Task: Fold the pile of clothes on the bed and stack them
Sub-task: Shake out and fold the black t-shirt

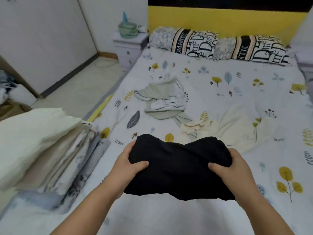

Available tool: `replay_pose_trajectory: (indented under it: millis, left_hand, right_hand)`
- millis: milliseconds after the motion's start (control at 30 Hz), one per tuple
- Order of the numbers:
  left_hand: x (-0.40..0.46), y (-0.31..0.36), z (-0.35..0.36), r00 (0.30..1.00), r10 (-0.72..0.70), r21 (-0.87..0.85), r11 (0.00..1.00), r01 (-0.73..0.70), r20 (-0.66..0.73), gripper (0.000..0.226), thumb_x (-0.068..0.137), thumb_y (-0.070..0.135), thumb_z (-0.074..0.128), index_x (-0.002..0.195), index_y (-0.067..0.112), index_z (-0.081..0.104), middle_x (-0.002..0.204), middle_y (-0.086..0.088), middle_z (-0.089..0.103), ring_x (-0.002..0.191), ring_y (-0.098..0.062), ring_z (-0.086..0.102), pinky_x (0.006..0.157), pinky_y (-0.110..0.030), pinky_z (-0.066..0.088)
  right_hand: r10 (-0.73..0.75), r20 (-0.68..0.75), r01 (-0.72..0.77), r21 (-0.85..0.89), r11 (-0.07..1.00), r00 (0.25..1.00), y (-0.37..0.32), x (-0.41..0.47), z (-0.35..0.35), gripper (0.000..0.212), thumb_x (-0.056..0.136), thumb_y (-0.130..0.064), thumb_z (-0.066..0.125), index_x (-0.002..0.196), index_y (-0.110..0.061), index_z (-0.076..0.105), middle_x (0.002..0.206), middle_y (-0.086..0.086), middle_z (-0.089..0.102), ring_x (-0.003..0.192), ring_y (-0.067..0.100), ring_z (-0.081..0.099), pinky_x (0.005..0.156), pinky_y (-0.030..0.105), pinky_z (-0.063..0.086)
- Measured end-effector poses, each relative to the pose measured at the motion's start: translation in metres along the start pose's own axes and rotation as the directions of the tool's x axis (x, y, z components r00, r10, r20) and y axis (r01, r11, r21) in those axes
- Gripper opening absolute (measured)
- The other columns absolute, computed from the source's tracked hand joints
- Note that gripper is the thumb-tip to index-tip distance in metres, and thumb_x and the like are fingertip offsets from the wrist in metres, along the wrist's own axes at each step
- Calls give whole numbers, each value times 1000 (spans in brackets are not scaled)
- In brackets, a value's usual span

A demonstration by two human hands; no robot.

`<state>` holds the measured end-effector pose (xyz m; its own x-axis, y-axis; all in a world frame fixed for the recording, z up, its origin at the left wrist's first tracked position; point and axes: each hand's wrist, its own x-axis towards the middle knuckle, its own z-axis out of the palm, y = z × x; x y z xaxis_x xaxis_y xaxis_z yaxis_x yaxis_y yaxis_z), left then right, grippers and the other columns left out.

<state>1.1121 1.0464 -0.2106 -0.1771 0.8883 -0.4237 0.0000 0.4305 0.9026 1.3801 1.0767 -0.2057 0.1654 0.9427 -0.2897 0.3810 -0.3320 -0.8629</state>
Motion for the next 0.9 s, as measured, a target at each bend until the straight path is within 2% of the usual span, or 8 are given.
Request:
replay_pose_trajectory:
  millis: [100,167,300,433,567,667,800,900]
  left_hand:
    - [-33,26,-21,999,17,-94,995,-22,-50,62,65,17,75,116,45,53,112,6,66,100,-17,65,83,-37,55]
    - [-53,37,-37,997,16,-166,986,-28,-76,62,68,15,75,119,42,53,113,3,66,96,-18,68,75,-35,56]
    - [-89,54,-75,986,33,-273,959,-78,-164,59,78,6,71,124,37,51,114,2,66,90,-17,70,64,-29,55]
    - [-120,67,-118,960,63,-306,940,-148,-271,48,78,5,69,111,39,59,106,3,69,88,-18,70,65,-34,57]
    - [-139,76,-165,928,82,-328,921,-210,-363,46,78,4,69,106,39,58,103,6,68,80,-12,70,55,-22,54]
    - [-146,79,-204,913,90,-342,909,-239,-398,47,78,7,70,108,39,56,104,6,67,82,-14,70,56,-24,54]
    - [-146,78,-261,901,77,-369,894,-252,-428,45,78,8,71,102,44,57,102,6,68,85,-18,70,60,-30,55]
    - [-143,75,-296,894,76,-383,885,-264,-442,46,78,8,71,100,45,56,94,11,69,78,-13,71,56,-27,55]
  right_hand:
    - [-51,64,50,21,999,997,-41,-18,-2,37,76,-15,71,105,-25,51,93,-8,59,83,12,57,61,28,45]
    - [-72,102,68,38,997,992,-67,-29,0,37,76,-13,71,105,-24,52,94,-6,60,85,15,59,65,31,47]
    - [-126,184,113,75,991,975,-112,-50,16,36,75,-10,72,103,-21,54,95,-3,61,84,16,59,61,27,44]
    - [-182,260,174,54,983,948,-155,-68,45,33,74,-10,73,100,-19,55,94,-1,61,81,15,59,57,26,42]
    - [-196,343,188,56,980,918,-198,-85,83,29,75,-11,72,96,-20,55,92,0,62,79,17,62,53,27,46]
    - [-227,390,232,35,972,892,-228,-93,118,29,74,-12,72,96,-22,55,93,0,62,80,17,62,52,25,46]
    - [-227,427,256,-10,967,875,-262,-97,172,30,74,-13,73,98,-16,56,93,4,63,81,21,62,55,27,46]
    - [-220,448,264,-36,964,867,-281,-96,211,29,73,-12,74,96,-18,56,92,4,63,79,20,62,55,27,45]
